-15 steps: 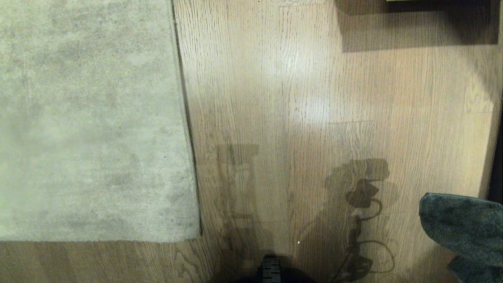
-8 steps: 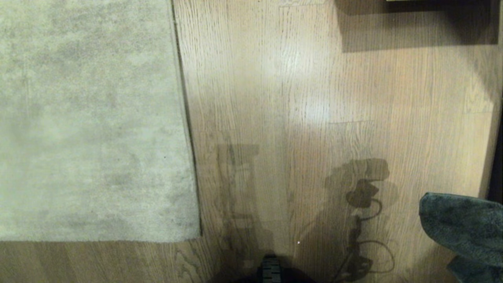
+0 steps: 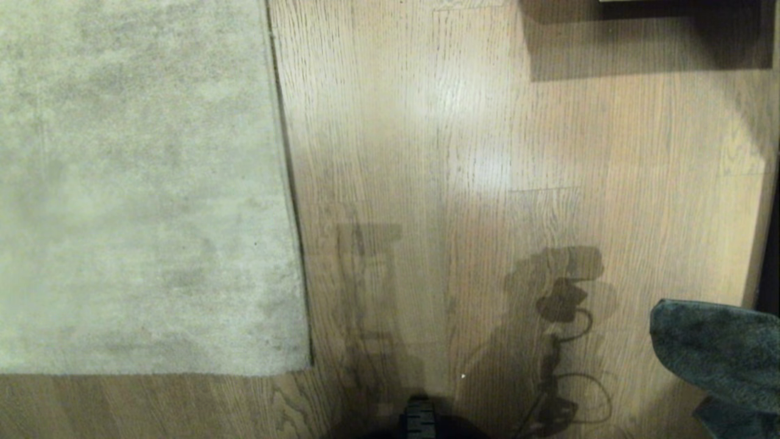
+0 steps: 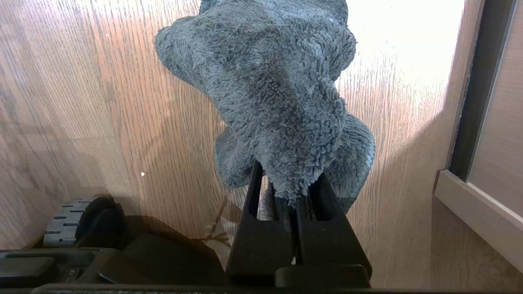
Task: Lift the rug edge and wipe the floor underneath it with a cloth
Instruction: Lift up the carpet
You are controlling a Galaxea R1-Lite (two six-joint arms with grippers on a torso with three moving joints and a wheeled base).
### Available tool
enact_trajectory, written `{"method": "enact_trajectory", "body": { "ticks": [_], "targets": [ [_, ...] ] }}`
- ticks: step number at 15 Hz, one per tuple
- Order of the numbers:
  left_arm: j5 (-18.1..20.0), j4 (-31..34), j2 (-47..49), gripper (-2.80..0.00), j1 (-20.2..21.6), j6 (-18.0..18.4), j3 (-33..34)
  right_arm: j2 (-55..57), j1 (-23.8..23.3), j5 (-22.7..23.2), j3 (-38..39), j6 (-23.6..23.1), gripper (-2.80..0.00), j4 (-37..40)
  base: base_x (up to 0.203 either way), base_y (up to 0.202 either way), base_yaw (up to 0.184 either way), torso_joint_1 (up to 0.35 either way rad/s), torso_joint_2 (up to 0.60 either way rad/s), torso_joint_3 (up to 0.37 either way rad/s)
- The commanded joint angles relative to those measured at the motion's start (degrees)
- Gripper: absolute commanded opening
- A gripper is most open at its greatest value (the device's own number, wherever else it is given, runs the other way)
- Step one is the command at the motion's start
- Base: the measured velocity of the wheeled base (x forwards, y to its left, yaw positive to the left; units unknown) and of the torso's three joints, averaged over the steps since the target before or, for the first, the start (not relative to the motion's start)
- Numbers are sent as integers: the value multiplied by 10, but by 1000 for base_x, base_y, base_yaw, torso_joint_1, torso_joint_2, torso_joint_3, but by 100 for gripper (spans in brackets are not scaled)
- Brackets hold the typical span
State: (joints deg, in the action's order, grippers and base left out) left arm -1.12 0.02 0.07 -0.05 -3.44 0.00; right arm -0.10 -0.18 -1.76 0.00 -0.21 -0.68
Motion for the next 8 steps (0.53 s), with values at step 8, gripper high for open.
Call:
{"method": "enact_trajectory", "body": {
  "ticks": [8],
  "targets": [
    [0,1,0,-280,0,0,0,1,0,0,0,0,-280,0,0,0,0,0,0,0]
  ]
}}
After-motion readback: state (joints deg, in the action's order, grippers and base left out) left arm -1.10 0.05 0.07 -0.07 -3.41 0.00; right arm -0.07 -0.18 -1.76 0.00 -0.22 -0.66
